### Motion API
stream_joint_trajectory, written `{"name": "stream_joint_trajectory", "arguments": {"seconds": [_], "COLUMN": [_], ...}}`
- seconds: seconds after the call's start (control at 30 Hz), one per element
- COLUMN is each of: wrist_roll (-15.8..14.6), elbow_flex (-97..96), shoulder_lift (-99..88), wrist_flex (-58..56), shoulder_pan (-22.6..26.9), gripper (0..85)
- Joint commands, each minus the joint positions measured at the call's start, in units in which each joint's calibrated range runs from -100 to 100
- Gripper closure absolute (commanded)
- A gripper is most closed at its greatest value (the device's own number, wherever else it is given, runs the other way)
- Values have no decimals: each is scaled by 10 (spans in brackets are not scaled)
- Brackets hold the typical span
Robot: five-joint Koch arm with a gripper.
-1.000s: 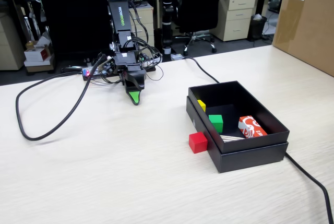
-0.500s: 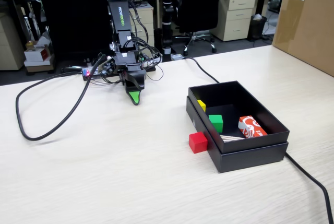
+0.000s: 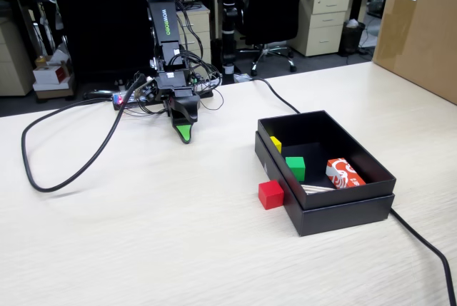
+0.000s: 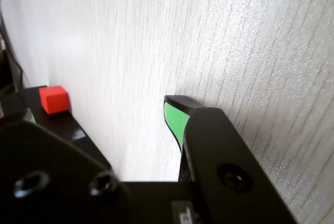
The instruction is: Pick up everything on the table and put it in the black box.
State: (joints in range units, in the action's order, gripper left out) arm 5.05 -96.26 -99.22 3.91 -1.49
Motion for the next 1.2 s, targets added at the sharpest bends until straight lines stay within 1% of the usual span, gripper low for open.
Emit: {"name": "stream_joint_trajectory", "arguments": {"seconds": [0.0, 0.9, 0.93, 0.97, 1.07, 1.13, 1.17], "wrist_roll": [0, -1, -4, -17, -41, -57, -63], "elbow_flex": [-10, 2, 14, 69, 181, 266, 292], "shoulder_lift": [6, 6, 7, 9, 14, 42, 53], "wrist_flex": [-11, -17, -29, -109, -244, -328, -352], "shoulder_pan": [0, 4, 4, 4, 5, 15, 19], "gripper": [370, 366, 366, 363, 375, 382, 382]}}
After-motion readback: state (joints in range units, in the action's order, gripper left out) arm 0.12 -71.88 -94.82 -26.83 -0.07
